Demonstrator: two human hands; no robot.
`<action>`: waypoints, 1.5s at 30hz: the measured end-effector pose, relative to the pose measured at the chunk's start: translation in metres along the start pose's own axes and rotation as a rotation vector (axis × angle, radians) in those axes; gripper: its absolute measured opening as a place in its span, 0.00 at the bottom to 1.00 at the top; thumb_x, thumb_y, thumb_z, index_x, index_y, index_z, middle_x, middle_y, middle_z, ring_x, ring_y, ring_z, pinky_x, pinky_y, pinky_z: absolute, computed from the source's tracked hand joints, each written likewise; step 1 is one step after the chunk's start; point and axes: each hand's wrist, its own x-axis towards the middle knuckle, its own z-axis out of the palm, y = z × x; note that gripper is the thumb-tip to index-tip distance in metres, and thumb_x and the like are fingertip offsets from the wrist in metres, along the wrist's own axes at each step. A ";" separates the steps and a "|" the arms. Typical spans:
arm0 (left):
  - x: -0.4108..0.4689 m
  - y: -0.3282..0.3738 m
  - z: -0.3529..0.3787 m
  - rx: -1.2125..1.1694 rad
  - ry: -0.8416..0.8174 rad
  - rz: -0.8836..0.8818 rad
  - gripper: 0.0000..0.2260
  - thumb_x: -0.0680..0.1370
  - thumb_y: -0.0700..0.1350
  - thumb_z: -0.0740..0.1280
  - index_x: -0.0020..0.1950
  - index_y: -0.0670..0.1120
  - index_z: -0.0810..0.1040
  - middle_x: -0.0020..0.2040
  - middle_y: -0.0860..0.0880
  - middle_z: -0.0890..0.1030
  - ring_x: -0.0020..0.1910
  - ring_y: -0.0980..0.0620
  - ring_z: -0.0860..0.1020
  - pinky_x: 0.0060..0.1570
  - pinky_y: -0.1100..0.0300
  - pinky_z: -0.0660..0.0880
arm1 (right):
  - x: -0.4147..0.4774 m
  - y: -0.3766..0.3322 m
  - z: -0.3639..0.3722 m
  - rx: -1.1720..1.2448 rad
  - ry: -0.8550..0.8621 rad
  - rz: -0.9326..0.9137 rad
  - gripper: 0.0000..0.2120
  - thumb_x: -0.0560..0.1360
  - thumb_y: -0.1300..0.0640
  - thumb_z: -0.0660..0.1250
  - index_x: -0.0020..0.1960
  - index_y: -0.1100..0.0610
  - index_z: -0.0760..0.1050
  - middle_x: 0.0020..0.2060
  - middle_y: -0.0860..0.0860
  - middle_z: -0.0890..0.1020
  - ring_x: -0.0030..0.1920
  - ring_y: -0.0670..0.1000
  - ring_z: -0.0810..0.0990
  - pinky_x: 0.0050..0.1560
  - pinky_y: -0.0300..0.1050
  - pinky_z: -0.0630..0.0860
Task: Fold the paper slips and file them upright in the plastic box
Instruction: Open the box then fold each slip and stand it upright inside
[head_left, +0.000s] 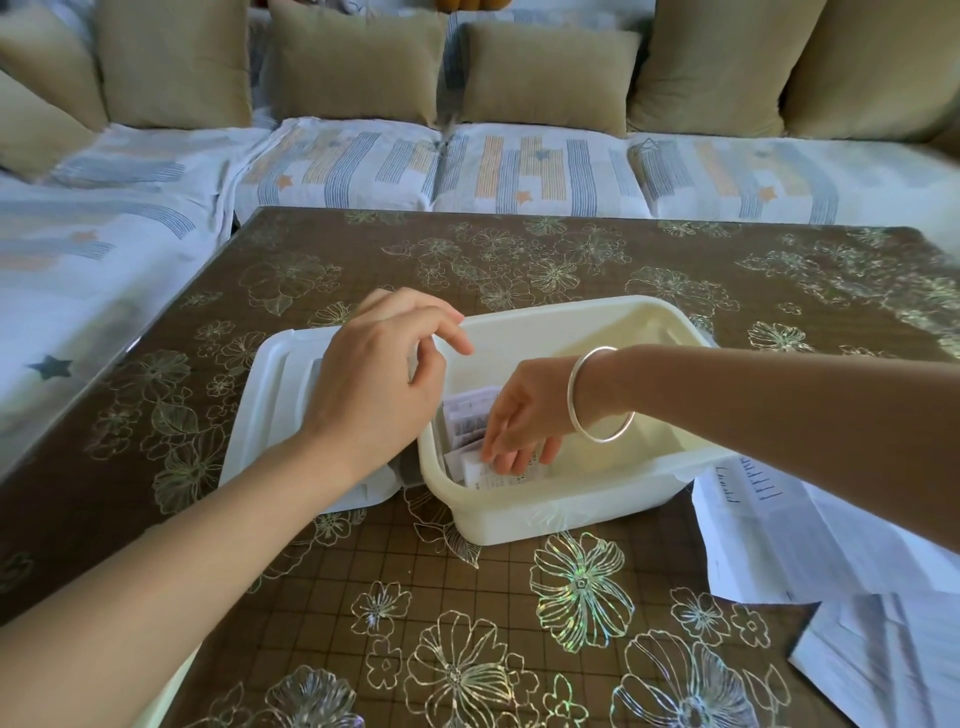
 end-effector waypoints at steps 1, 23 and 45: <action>0.000 0.001 0.000 0.002 0.000 0.006 0.15 0.75 0.31 0.61 0.44 0.48 0.83 0.51 0.55 0.81 0.53 0.53 0.76 0.50 0.58 0.73 | -0.001 0.000 0.000 0.003 -0.004 0.003 0.08 0.77 0.59 0.67 0.54 0.57 0.82 0.45 0.50 0.86 0.46 0.46 0.85 0.50 0.46 0.82; -0.023 0.156 0.053 -0.331 -0.050 0.175 0.13 0.74 0.33 0.61 0.43 0.46 0.83 0.45 0.52 0.83 0.49 0.52 0.79 0.53 0.57 0.74 | -0.223 0.056 0.038 0.593 0.954 -0.014 0.04 0.76 0.57 0.68 0.44 0.57 0.79 0.28 0.49 0.80 0.23 0.46 0.72 0.21 0.34 0.65; -0.157 0.191 0.122 -0.370 -0.444 0.061 0.16 0.75 0.35 0.67 0.58 0.51 0.80 0.54 0.60 0.79 0.55 0.63 0.77 0.55 0.66 0.75 | -0.223 0.148 0.237 -0.289 1.298 0.320 0.19 0.67 0.51 0.64 0.58 0.48 0.77 0.37 0.46 0.85 0.30 0.51 0.81 0.27 0.41 0.73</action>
